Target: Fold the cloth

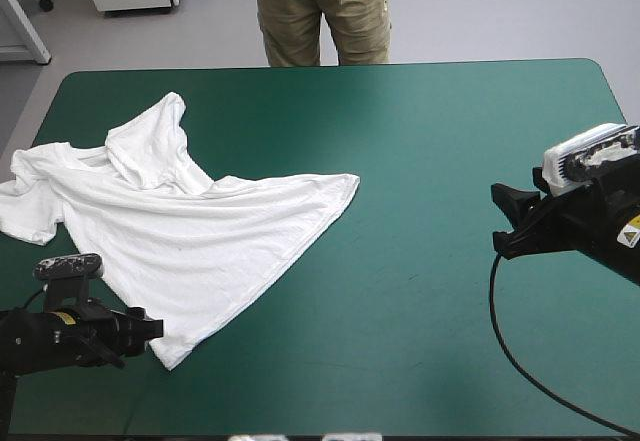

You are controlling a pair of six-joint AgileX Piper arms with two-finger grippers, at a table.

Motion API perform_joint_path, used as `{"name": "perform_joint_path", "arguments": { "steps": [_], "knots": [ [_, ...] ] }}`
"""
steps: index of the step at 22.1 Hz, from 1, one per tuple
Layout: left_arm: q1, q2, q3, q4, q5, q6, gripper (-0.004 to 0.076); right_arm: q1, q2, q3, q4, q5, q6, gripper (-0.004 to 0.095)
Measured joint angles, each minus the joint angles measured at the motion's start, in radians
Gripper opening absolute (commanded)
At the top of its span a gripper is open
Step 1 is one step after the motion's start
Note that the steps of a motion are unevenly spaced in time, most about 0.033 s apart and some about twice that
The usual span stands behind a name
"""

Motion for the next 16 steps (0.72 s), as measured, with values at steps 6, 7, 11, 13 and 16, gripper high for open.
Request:
{"name": "perform_joint_path", "arguments": {
  "steps": [6,7,11,13,16],
  "knots": [
    [-0.026,0.012,0.035,0.012,-0.002,-0.045,0.0475,0.0,0.0,0.0,0.0,-0.005,0.002,0.0509],
    [-0.027,0.029,0.07,0.016,-0.002,-0.068,0.0475,0.0,0.0,0.0,0.0,-0.006,0.002,0.0509],
    [-0.027,0.114,0.158,0.014,-0.004,-0.106,0.0475,0.0,0.0,0.0,0.0,-0.006,0.002,0.0509],
    [-0.027,0.154,0.166,-0.005,-0.029,-0.115,0.0475,0.0,0.0,0.0,0.0,-0.006,0.002,0.0509],
    [-0.027,0.215,0.166,-0.038,-0.102,-0.124,0.0475,0.0,0.0,0.0,0.0,-0.006,0.002,0.0509]
  ]
}}
